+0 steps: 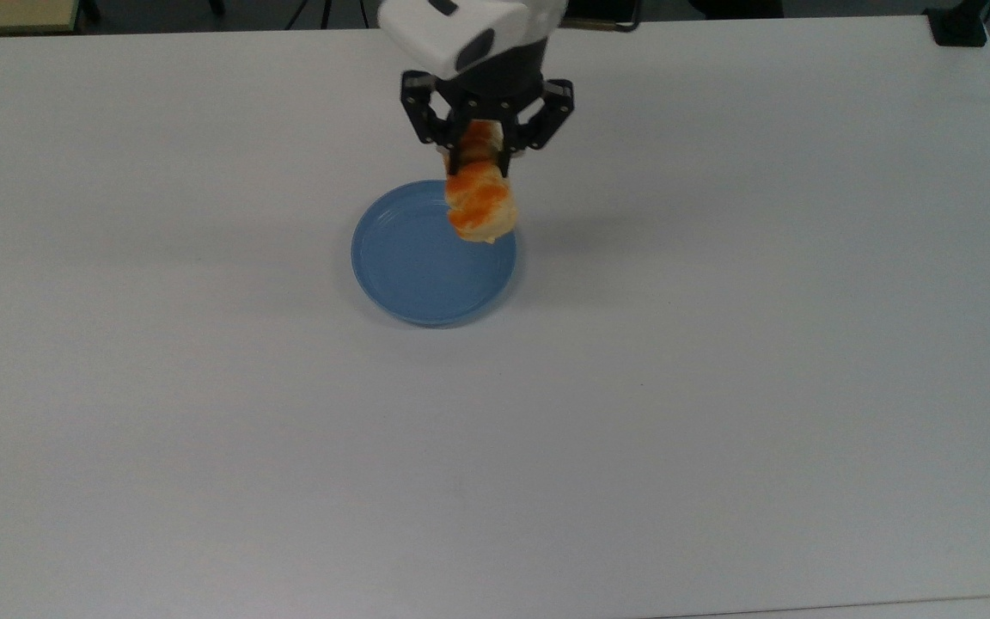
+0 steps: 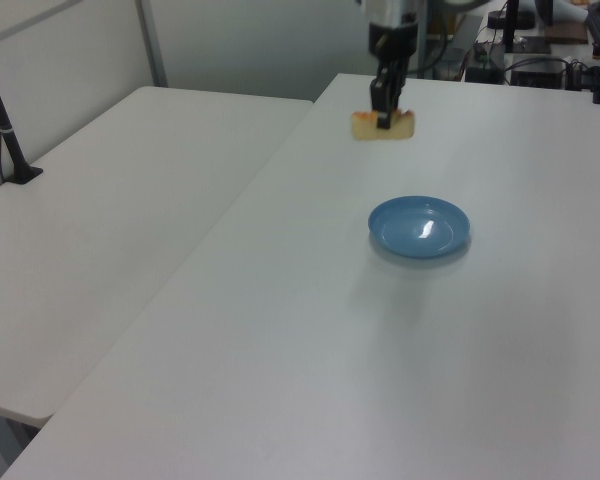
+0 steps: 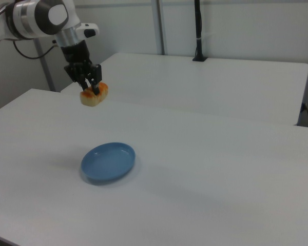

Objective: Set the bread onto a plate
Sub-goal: 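Lift the bread roll and carry it over the blue plate, then lower the bread roll onto the plate and open the gripper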

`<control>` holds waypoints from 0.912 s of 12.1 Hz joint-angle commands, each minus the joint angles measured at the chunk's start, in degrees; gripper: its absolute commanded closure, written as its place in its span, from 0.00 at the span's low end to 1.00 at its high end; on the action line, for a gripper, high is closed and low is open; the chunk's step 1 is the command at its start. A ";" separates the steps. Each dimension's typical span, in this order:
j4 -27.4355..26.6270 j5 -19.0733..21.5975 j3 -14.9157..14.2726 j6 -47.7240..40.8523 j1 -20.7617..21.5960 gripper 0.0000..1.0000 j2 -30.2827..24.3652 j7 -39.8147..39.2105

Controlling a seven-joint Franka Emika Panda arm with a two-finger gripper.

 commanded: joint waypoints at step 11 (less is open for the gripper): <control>-29.91 -8.71 0.56 20.12 -1.36 0.56 -5.69 10.49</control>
